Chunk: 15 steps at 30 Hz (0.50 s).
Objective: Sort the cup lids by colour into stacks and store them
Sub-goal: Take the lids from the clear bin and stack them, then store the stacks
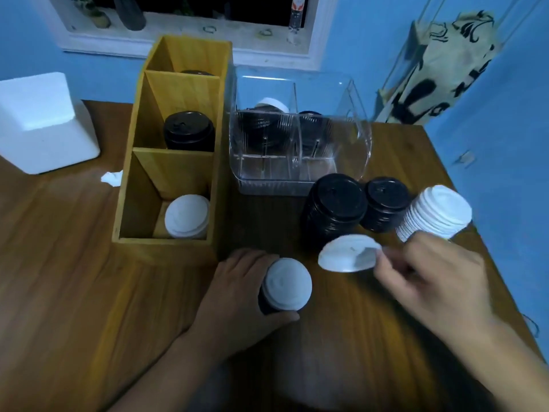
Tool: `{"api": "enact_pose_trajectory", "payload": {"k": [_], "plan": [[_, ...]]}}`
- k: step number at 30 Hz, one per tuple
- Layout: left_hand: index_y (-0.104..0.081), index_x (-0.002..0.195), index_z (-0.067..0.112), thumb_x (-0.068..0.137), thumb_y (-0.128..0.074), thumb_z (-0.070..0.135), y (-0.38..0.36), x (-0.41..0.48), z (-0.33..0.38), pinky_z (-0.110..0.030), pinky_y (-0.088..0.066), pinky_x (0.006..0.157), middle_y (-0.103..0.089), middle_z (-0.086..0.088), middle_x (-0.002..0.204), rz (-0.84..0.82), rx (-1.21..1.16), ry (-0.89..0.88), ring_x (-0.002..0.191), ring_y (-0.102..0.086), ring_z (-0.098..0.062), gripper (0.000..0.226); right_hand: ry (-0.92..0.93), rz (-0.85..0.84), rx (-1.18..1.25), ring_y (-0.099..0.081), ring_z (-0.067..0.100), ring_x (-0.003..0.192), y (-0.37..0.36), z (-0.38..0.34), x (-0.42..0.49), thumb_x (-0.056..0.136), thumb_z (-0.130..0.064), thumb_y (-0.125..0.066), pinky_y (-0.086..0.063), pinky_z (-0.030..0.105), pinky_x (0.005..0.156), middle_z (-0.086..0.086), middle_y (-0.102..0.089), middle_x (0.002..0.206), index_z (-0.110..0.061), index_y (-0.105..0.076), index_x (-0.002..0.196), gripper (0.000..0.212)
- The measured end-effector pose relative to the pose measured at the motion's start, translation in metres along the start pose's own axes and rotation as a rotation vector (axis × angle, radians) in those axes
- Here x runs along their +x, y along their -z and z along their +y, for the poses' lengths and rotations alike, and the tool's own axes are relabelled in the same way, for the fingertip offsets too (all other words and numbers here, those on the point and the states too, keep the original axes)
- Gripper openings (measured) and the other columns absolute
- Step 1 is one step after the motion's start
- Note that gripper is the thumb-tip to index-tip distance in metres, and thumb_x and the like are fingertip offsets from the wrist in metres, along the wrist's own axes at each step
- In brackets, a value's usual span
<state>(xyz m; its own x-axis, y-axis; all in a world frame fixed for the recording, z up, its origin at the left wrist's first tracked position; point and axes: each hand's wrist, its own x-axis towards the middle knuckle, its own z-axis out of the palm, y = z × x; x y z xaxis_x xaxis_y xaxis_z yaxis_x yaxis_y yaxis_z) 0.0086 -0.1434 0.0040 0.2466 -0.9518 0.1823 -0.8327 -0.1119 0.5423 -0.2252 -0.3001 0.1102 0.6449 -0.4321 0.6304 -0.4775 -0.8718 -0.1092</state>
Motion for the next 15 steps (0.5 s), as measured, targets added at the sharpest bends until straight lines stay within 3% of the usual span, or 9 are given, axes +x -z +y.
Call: {"api": "enact_pose_trajectory", "payload": {"k": [5, 10, 15], "plan": [[-0.053, 0.136, 0.03, 0.063, -0.071, 0.082, 0.002, 0.001, 0.001, -0.031, -0.037, 0.105, -0.055, 0.01, 0.135, -0.017, 0.036, -0.002, 0.126, -0.047, -0.013, 0.092, 0.032, -0.008, 0.006, -0.047, 0.025, 0.045, -0.022, 0.01, -0.076, 0.088, -0.01, -0.074, -0.039, 0.031, 0.041, 0.008, -0.046, 0.057, -0.002, -0.059, 0.056, 0.036], [-0.053, 0.135, 0.029, 0.062, -0.073, 0.08, 0.001, 0.0, 0.002, -0.036, -0.041, 0.103, -0.055, 0.01, 0.134, -0.019, 0.055, 0.007, 0.126, -0.046, -0.014, 0.091, 0.138, -0.079, 0.143, -0.051, 0.022, 0.052, -0.018, -0.006, -0.096, 0.086, -0.01, -0.079, -0.042, 0.031, 0.048, 0.007, -0.056, 0.062, -0.003, -0.065, 0.059, 0.031], [-0.053, 0.136, 0.028, 0.064, -0.07, 0.08, 0.001, 0.0, 0.003, -0.036, -0.04, 0.103, -0.054, 0.008, 0.134, -0.011, 0.06, 0.006, 0.126, -0.046, -0.015, 0.091, 0.065, -0.213, 0.303, -0.057, 0.018, 0.062, -0.015, -0.011, -0.106, 0.085, -0.021, -0.082, -0.047, 0.028, 0.056, -0.001, -0.059, 0.069, -0.009, -0.073, 0.073, 0.019]]}}
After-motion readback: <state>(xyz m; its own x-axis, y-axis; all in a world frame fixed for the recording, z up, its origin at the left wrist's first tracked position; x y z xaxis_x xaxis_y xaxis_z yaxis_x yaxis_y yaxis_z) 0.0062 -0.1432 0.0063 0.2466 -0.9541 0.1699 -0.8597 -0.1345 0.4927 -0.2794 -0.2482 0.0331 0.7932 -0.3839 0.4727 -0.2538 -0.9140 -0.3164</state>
